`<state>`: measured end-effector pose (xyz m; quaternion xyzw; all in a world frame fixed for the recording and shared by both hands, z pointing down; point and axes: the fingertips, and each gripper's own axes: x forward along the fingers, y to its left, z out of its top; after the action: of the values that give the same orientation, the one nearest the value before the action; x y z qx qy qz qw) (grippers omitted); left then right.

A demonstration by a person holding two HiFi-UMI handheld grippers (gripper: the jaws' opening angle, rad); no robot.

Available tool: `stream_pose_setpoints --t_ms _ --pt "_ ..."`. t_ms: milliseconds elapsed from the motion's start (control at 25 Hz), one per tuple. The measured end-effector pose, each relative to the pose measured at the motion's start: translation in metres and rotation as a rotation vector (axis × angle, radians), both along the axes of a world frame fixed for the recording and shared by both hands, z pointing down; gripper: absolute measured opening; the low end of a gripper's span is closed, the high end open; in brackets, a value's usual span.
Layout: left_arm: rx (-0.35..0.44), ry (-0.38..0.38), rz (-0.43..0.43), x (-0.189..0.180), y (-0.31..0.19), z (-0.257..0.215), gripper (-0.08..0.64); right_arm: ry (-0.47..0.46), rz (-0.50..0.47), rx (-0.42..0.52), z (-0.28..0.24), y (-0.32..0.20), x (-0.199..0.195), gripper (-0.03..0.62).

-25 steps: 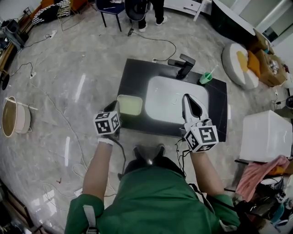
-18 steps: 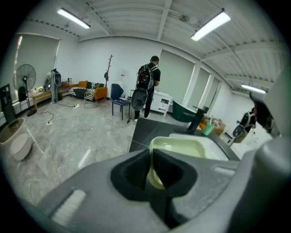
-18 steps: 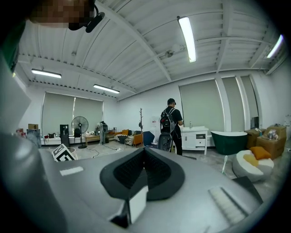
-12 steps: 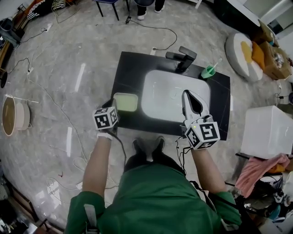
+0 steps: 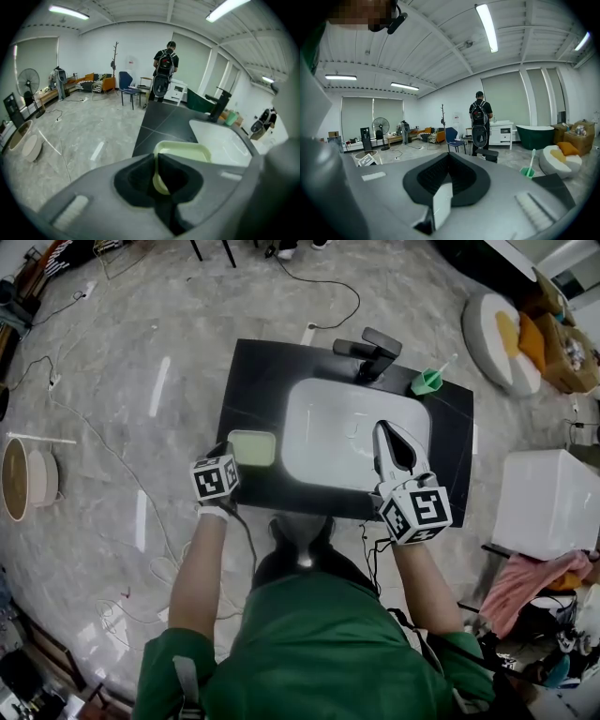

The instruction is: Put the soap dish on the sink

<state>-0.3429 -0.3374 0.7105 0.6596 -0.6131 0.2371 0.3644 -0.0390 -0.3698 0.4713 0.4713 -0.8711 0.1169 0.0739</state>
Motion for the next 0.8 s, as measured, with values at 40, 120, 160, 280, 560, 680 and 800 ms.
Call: stream_pose_setpoints --t_ms 40,120,160,280,560,680,800 --pt "-0.007 -0.003 0.001 0.000 0.000 0.002 0.021 0.000 0.002 -0.002 0.001 -0.001 0.001 -0.008" --pt "-0.021 -0.006 0.002 0.000 0.001 0.007 0.023 0.001 0.004 -0.005 0.003 -0.003 0.001 -0.008" --pt "-0.028 -0.006 0.004 0.001 0.001 0.009 0.025 0.002 0.004 -0.007 0.003 -0.003 0.001 -0.008" --pt "-0.041 -0.006 0.007 0.002 0.003 0.015 0.025 0.001 0.004 -0.008 0.005 -0.004 0.002 -0.008" --pt "-0.050 0.019 0.014 0.004 0.010 0.018 0.037 -0.001 0.009 0.003 -0.001 0.000 0.003 -0.008" --pt "-0.041 0.017 0.011 0.003 0.012 0.014 0.066 -0.001 0.012 0.009 -0.004 0.004 0.005 -0.008" --pt "-0.011 0.014 -0.001 0.001 0.014 0.002 0.072 -0.004 0.011 0.021 -0.008 0.008 0.005 -0.008"
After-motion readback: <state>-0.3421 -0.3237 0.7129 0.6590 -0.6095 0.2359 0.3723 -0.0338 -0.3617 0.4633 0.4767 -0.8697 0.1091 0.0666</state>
